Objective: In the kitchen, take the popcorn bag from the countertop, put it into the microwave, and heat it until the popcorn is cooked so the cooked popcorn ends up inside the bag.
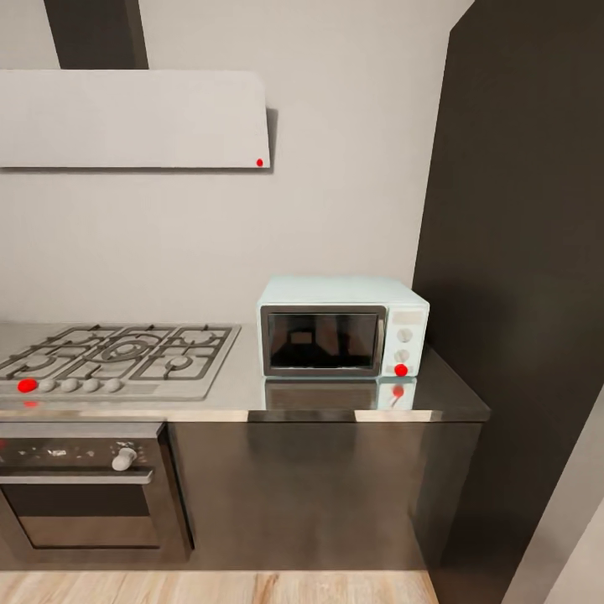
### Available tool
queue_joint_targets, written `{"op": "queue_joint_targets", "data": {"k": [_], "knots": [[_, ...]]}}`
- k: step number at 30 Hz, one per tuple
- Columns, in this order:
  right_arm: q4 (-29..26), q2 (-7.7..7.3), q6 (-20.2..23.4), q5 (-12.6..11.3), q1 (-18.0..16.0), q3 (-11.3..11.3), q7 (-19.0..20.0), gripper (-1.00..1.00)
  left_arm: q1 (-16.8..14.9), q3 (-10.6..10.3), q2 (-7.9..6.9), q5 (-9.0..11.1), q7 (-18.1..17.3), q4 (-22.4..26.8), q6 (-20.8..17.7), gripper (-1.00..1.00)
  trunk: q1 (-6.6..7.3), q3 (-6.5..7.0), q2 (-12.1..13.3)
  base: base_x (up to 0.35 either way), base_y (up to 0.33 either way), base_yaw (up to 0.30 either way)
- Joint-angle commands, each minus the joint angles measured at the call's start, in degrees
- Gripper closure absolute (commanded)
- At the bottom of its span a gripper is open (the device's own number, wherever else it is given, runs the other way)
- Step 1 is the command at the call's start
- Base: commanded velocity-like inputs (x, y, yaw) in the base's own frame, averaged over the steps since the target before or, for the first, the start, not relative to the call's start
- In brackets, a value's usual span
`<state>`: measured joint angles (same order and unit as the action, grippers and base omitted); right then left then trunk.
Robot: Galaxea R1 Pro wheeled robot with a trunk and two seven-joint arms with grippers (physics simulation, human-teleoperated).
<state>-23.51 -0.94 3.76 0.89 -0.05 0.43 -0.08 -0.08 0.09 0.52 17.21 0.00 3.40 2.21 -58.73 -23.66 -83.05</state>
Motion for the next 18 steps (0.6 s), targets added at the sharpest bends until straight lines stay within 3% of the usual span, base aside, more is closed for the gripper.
{"op": "queue_joint_targets", "data": {"k": [1,3,6,11,14,18], "knots": [[-6.3,0.01,4.4,0.1,0.0,0.0,0.0,-1.00,0.0,0.0,0.01,0.3,0.0,0.0,0.1,-1.00,0.00,-0.07,0.0,0.000,0.000,0.000],[-14.3,-0.01,9.6,0.1,0.0,0.0,-0.1,-1.00,0.0,0.0,0.04,0.3,0.0,0.0,0.1,-1.00,0.00,-0.07,0.0,0.000,0.000,0.000],[-32.4,0.03,22.7,0.0,0.0,-0.4,-0.1,-1.00,0.0,0.0,0.01,0.3,0.0,0.0,0.1,-1.00,0.00,-0.07,0.0,0.000,0.000,0.000],[-57.7,0.06,37.2,0.0,0.0,-0.8,-0.4,-1.00,0.0,0.0,0.01,0.3,0.0,0.0,0.1,-1.00,0.00,-0.07,0.0,0.000,0.000,0.000],[-64.7,0.08,42.4,0.1,-2.0,-1.0,-0.6,-1.00,0.0,0.0,0.01,0.3,0.0,0.0,0.1,-1.00,0.00,-0.07,0.0,0.000,0.000,0.000],[-66.5,0.14,51.5,0.0,-13.5,-1.6,-0.6,-1.00,0.0,0.0,0.01,0.3,0.0,0.0,0.1,-1.00,0.00,-0.07,0.0,0.000,0.000,0.000]]}}
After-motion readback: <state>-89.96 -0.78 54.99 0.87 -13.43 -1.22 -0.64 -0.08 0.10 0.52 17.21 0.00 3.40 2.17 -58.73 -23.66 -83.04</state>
